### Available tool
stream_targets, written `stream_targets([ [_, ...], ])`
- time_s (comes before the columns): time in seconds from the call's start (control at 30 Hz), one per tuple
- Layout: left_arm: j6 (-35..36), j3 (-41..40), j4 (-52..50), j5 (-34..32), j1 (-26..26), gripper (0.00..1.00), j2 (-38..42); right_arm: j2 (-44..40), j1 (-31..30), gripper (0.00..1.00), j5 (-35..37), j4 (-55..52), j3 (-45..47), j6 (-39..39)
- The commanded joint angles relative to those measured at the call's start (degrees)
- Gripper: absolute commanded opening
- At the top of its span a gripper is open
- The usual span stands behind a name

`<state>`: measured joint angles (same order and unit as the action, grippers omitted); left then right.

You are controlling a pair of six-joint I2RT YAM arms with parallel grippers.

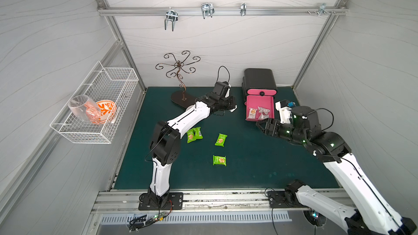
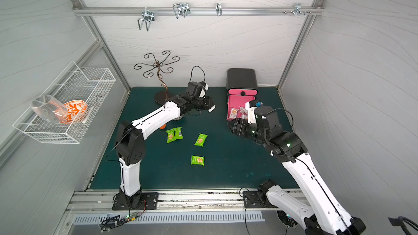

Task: Place the cookies into the drawer by color
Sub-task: Pick up the cookie at the center of the board, then place the cookie in the drawer.

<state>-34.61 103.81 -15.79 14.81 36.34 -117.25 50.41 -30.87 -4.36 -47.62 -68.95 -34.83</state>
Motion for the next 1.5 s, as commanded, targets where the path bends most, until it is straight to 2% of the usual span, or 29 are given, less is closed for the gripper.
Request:
stream_targets([
  [0.0,-9.21,9.56,15.92,6.31,1.39,0.0,-8.7,-2.6,0.38,0.71,5.61,-2.46,0.24,-1.26],
  [0.13,-19.06,22.06,24.18,6.95,3.31,0.0,-20.79,-4.72,0.46,0.71,8.62,-3.62,-0.12,-1.75],
  [0.2,-22.64,29.0,25.11,6.51,4.29,0.0,-26.24,-5.12,0.57,0.71,8.93,-3.82,-0.5,-1.97],
  [0.3,-22.95,35.9,23.65,3.86,5.92,0.0,-31.39,-4.82,0.64,0.71,8.85,-4.07,-1.26,-2.09],
  [0.5,-21.17,40.19,18.7,-2.43,6.53,0.02,-35.04,-4.46,0.73,0.71,8.92,-4.1,-1.87,-1.39],
  [0.53,-20.18,40.78,16.86,-3.2,6.55,0.25,-35.15,-4.45,0.87,0.71,8.88,-4.22,-1.78,-1.23],
  [0.6,-17.82,40.94,14.09,-4.0,6.55,0.62,-34.55,-4.49,1.07,0.72,8.9,-4.51,-1.89,-0.98],
  [0.63,-16.42,40.95,12.53,-4.25,6.55,0.76,-34.01,-4.53,1.29,0.72,8.83,-4.57,-1.89,-0.87],
  [0.7,-13.74,40.62,9.72,-4.35,6.55,0.9,-33.12,-4.62,1.77,0.72,8.71,-4.41,-1.89,-0.57],
  [0.77,-11.45,40.44,6.3,-5.27,6.59,0.98,-32.32,-4.58,2.53,0.72,8.49,-4.26,-1.89,-0.2],
  [1.03,-6.83,37.79,7.94,-1.86,6.62,0.99,-28.46,-3.85,5.37,0.72,5.11,-3.78,-2.07,0.24],
  [1.17,-2.33,34.2,6.27,-1.07,6.64,0.99,-21.68,-3.26,7.63,0.72,2.96,-3.72,-1.49,-0.71],
  [1.2,-0.82,31.72,5.88,-1.47,6.51,0.99,-18.34,-2.52,9.77,0.73,0.09,-3.32,-0.93,-1.8],
  [1.33,2.86,15.14,5.13,-4.02,4.81,0.99,-1.81,3.02,23.41,0.71,-19.41,4.32,4.51,-7.85],
  [1.37,4.01,11.21,4.45,-4.5,4.35,0.99,2.06,4.03,24.46,0.7,-21.27,7.14,6.0,-9.07],
  [1.47,9.79,0.79,-0.89,-5.48,3.43,0.99,12.95,9.21,24.72,0.68,-20.39,16.25,10.19,-11.37],
])
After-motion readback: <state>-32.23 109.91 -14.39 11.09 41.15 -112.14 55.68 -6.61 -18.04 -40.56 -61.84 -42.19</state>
